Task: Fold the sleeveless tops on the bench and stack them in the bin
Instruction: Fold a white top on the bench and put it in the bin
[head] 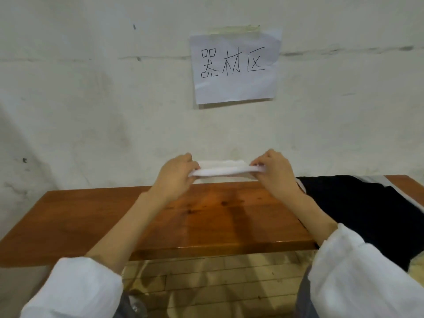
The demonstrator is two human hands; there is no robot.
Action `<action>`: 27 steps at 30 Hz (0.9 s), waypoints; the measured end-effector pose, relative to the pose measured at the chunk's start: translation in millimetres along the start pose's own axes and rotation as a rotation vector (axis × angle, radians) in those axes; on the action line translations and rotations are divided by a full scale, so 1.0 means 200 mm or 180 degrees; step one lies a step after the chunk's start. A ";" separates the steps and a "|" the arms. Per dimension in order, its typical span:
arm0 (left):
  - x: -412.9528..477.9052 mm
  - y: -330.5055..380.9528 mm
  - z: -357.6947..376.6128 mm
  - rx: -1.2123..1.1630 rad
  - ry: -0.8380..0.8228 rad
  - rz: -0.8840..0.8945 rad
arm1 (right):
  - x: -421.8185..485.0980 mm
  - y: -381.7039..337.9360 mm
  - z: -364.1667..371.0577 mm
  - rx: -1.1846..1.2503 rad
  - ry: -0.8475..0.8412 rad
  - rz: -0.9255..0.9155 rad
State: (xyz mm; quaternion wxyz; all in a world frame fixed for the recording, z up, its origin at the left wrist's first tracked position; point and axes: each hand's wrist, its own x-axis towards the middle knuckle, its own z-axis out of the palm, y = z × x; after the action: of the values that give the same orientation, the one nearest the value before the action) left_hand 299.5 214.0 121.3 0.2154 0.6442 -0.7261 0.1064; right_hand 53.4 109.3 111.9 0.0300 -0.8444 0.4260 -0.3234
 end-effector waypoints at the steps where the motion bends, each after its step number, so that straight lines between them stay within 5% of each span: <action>1: -0.09 0.00 0.09 0.0110 -0.0264 0.0128 | -0.08 0.03 0.07 -0.0084 -0.0371 0.0101; 5: -0.47 0.05 0.42 0.0128 -0.1412 0.0200 | -0.48 0.10 0.30 -0.0393 -0.1659 0.0204; 10: -0.62 0.06 0.49 -0.0356 -0.1599 -0.0250 | -0.62 0.14 0.35 -0.0119 -0.2019 0.0346; 13: -0.58 0.05 0.47 -0.0812 -0.1695 -0.0681 | -0.53 0.18 0.36 0.0014 -0.1800 0.0619; 17: -0.45 -0.03 0.52 -0.1072 -0.1246 -0.1350 | -0.38 0.23 0.41 0.0424 -0.1132 0.1249; 27: -0.14 -0.22 0.79 -0.1023 -0.0020 -0.2721 | -0.01 0.25 0.74 0.0534 -0.1316 0.1416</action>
State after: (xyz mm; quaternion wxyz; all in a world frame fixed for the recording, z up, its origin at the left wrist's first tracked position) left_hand 316.8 163.9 -37.1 0.3351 0.8448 -0.4030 -0.1080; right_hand 102.2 46.3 -22.3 0.2555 -0.7730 0.5570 -0.1644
